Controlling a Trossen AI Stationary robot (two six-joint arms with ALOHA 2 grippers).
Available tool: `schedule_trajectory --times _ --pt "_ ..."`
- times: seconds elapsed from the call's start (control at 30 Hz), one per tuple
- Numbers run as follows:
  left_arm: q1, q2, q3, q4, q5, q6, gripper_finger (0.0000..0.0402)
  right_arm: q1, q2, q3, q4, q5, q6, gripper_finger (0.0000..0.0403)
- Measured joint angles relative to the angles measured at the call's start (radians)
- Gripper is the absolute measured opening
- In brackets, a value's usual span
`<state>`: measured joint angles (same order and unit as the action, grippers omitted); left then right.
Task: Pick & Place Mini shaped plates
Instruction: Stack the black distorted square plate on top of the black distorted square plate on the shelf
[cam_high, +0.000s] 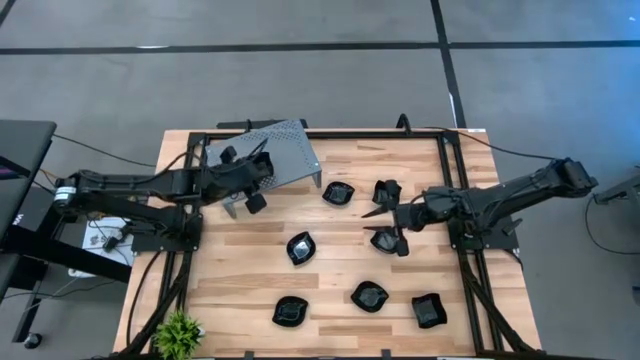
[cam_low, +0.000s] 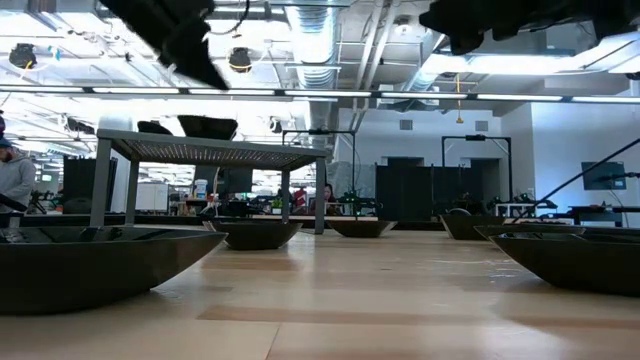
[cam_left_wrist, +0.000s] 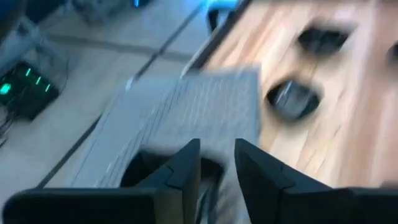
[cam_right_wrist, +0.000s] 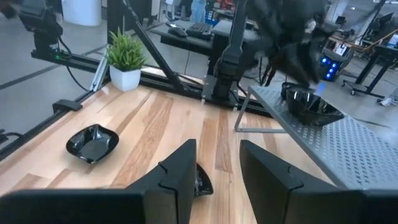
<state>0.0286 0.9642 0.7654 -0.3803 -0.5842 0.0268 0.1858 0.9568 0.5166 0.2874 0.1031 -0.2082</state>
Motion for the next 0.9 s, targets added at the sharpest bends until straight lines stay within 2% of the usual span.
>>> schedule_trajectory --times 0.07,0.17,0.27,0.4,0.63,0.77,0.9 --pt "-0.035 0.000 0.000 0.107 0.018 0.001 0.0108 -0.004 0.019 -0.002 -0.008 0.000 0.021 0.0118" --pt "-0.104 0.000 0.000 0.252 0.140 -0.006 0.0110 -0.008 0.058 0.000 0.017 0.003 0.056 0.0118" --pt "-0.182 0.006 0.000 0.331 0.250 -0.009 0.0106 -0.025 0.095 0.006 0.012 0.006 0.003 0.0118" --pt "-0.268 0.034 0.000 0.347 0.252 -0.036 0.0098 -0.054 0.128 0.030 -0.040 0.104 0.075 0.0118" --pt "-0.318 0.126 0.000 0.358 0.249 -0.066 0.0095 -0.114 0.129 0.068 -0.483 0.267 0.328 0.0118" --pt "-0.307 0.176 0.000 0.373 0.247 -0.066 0.0095 -0.171 0.167 0.068 -0.660 0.284 0.478 0.0118" --pt "-0.290 0.207 0.000 0.395 0.245 -0.066 0.0095 -0.208 0.257 0.068 -0.691 0.284 0.495 0.0118"
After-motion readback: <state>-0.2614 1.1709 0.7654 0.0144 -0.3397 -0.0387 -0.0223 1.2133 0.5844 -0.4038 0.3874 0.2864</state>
